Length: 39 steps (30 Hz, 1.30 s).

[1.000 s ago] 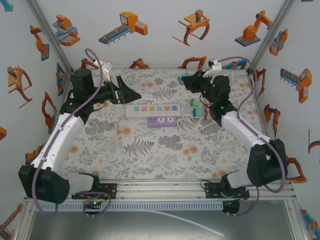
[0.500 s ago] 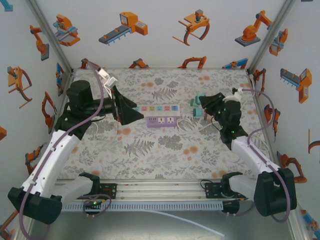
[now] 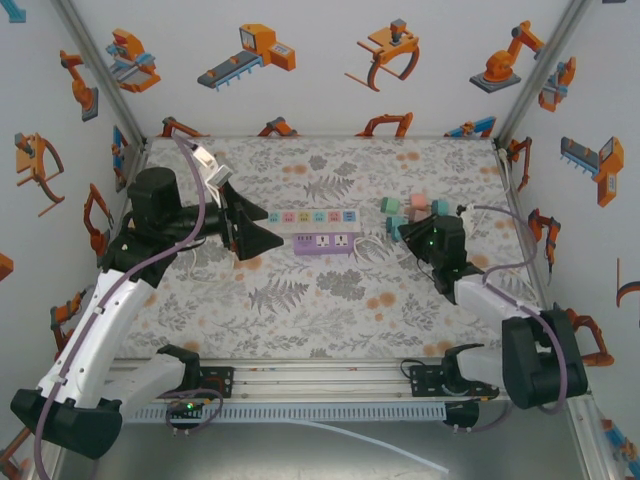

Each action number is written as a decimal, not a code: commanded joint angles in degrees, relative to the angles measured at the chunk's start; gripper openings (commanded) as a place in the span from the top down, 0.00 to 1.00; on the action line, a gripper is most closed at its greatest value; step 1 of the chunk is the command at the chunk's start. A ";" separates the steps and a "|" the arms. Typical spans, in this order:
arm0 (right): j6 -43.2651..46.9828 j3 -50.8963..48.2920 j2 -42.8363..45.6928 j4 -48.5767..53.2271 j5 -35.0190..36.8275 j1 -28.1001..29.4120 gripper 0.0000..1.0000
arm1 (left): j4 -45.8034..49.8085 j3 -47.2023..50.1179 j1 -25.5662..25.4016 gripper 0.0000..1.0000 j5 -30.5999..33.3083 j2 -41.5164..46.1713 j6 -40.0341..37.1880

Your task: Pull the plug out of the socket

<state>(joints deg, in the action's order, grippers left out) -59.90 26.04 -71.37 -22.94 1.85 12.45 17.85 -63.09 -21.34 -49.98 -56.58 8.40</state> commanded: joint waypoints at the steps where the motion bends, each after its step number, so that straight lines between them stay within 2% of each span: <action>1: -1.63 -1.71 -2.36 -4.80 5.06 -0.39 1.00 | 0.84 0.42 -0.19 0.03 0.54 0.41 -1.63; 11: -1.06 -0.50 -13.87 -12.13 -2.11 -0.69 0.99 | 1.27 0.52 -0.17 0.03 2.25 -0.01 -1.20; 20: -1.70 -0.03 -17.31 -11.08 -2.14 -0.67 0.62 | 1.75 0.69 -0.18 0.03 3.45 -0.29 -1.05; 25: -1.50 0.28 -16.07 -7.58 -0.70 -0.67 0.58 | 1.79 0.99 -0.19 0.03 4.90 -0.55 -0.76; 31: 1.73 2.15 -11.83 0.55 1.85 -0.68 0.48 | 4.96 1.13 -0.18 0.03 17.63 -0.62 0.11; 36: 6.08 4.78 -5.19 9.41 5.21 -0.69 0.47 | 6.65 2.29 -0.19 0.03 27.29 -0.57 1.45; 39: 10.74 7.89 0.49 15.63 7.85 -0.67 0.47 | 6.24 4.19 -0.20 0.03 35.34 0.90 3.23</action>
<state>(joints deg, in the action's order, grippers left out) -55.24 30.02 -75.79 -15.00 4.89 12.01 22.90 -60.77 -21.37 -24.64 -57.19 9.43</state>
